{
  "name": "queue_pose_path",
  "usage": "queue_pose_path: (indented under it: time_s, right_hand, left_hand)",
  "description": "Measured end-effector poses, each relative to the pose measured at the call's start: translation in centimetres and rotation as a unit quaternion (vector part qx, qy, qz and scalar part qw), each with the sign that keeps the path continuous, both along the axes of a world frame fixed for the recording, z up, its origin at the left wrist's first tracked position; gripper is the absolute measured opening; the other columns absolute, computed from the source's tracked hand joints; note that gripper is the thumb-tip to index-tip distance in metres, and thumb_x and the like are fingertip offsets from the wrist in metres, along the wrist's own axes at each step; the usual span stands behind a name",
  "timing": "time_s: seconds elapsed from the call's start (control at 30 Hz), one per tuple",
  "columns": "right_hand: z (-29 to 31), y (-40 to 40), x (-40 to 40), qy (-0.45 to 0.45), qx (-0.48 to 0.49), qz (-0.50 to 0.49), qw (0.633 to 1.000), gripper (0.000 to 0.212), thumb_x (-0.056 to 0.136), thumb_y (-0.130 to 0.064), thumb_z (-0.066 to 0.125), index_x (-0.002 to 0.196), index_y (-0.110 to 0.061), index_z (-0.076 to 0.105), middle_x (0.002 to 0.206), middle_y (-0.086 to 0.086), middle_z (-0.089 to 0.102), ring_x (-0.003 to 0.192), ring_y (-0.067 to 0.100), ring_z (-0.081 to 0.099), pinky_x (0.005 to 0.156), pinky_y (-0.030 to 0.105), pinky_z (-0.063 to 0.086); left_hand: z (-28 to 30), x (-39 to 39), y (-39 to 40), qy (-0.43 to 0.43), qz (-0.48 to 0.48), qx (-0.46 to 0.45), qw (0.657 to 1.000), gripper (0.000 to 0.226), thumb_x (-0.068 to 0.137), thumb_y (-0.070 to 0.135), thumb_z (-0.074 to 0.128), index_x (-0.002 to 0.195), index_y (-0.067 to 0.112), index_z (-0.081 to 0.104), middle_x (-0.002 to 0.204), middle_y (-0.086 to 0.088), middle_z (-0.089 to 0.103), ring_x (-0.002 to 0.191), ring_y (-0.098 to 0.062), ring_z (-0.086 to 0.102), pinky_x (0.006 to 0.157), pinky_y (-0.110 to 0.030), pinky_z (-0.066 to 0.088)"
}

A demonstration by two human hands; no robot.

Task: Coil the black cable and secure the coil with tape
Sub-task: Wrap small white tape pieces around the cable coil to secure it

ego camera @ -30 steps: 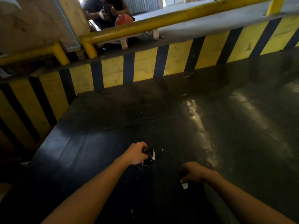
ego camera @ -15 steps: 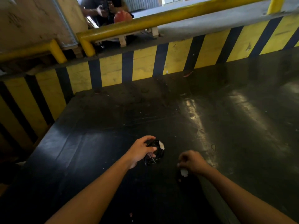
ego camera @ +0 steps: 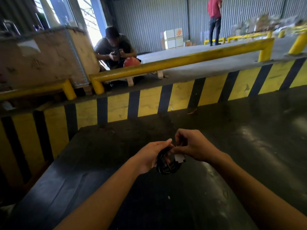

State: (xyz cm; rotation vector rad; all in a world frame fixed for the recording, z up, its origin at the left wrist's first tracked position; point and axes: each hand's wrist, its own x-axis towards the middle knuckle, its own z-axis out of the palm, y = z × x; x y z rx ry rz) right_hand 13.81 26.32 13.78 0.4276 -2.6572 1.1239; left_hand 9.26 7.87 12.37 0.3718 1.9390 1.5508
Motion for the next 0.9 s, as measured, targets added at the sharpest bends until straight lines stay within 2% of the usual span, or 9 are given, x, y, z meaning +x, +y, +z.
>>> queue_pose_path:
  time_s: [0.03,0.13,0.23,0.43,0.57,0.8,0.9]
  right_hand:
    - [0.6,-0.1,0.0,0.006,0.013,0.01,1.0,0.024,0.07,-0.024,0.076,0.077,-0.022,0.053,0.077,-0.005,0.059,0.069,0.011,0.058,0.056,0.02,0.046]
    - [1.8,-0.2,0.0,0.013,0.039,0.025,0.999,0.026,0.071,-0.025,0.076,0.079,-0.025,0.051,0.079,-0.006,0.059,0.072,0.007,0.059,0.057,0.019,0.048]
    - [2.6,-0.2,0.0,0.015,0.046,0.032,0.998,0.025,0.072,-0.024,0.074,0.082,-0.027,0.051,0.08,-0.007,0.06,0.074,0.004,0.061,0.056,0.019,0.05]
    - [3.4,-0.5,0.5,0.025,0.033,0.045,0.998,0.023,0.073,-0.019,0.074,0.087,-0.021,0.055,0.087,-0.004,0.064,0.079,0.007,0.064,0.067,0.023,0.056]
    - [4.0,-0.5,0.7,0.038,0.036,0.054,0.997,0.022,0.075,-0.017,0.072,0.091,-0.019,0.058,0.091,-0.004,0.064,0.083,0.006,0.064,0.072,0.024,0.056]
    - [4.0,-0.3,0.5,0.04,0.049,0.041,0.997,0.023,0.079,-0.025,0.068,0.1,-0.022,0.059,0.089,-0.014,0.058,0.081,-0.001,0.058,0.067,0.016,0.048]
    - [4.1,-0.2,0.3,0.04,0.055,0.036,0.997,0.017,0.081,-0.028,0.065,0.097,-0.023,0.061,0.084,-0.014,0.058,0.077,-0.004,0.057,0.062,0.013,0.044]
  left_hand:
    - [0.4,-0.1,0.0,0.002,-0.004,0.0,1.0,0.039,0.086,0.049,0.057,0.105,0.018,0.07,0.102,-0.008,0.067,0.092,-0.023,0.061,0.089,-0.04,0.049]
    - [1.5,-0.5,-0.3,0.0,-0.014,0.012,1.0,0.036,0.081,0.041,0.065,0.107,0.016,0.069,0.103,-0.009,0.065,0.094,-0.026,0.057,0.084,-0.038,0.047]
    - [2.3,-0.7,-0.6,-0.004,-0.037,0.006,0.999,0.031,0.078,0.04,0.068,0.102,0.02,0.071,0.097,-0.005,0.065,0.088,-0.021,0.058,0.081,-0.037,0.046]
    - [3.4,-0.6,-0.9,-0.002,-0.048,0.009,0.999,0.027,0.072,0.037,0.072,0.094,0.021,0.072,0.088,-0.001,0.068,0.077,-0.017,0.062,0.077,-0.036,0.048]
    - [3.5,-0.5,-1.1,-0.004,-0.063,0.013,0.998,0.023,0.077,0.038,0.069,0.093,0.021,0.072,0.092,-0.003,0.066,0.079,-0.017,0.063,0.078,-0.037,0.05]
    - [4.7,-0.2,-1.1,0.055,-0.01,0.028,0.998,0.019,0.084,0.037,0.063,0.089,0.021,0.071,0.089,-0.005,0.065,0.078,-0.018,0.062,0.075,-0.036,0.05]
    - [5.3,0.1,-0.8,0.067,0.0,0.024,0.997,0.018,0.089,0.034,0.059,0.085,0.021,0.07,0.083,-0.003,0.065,0.073,-0.016,0.062,0.07,-0.034,0.051]
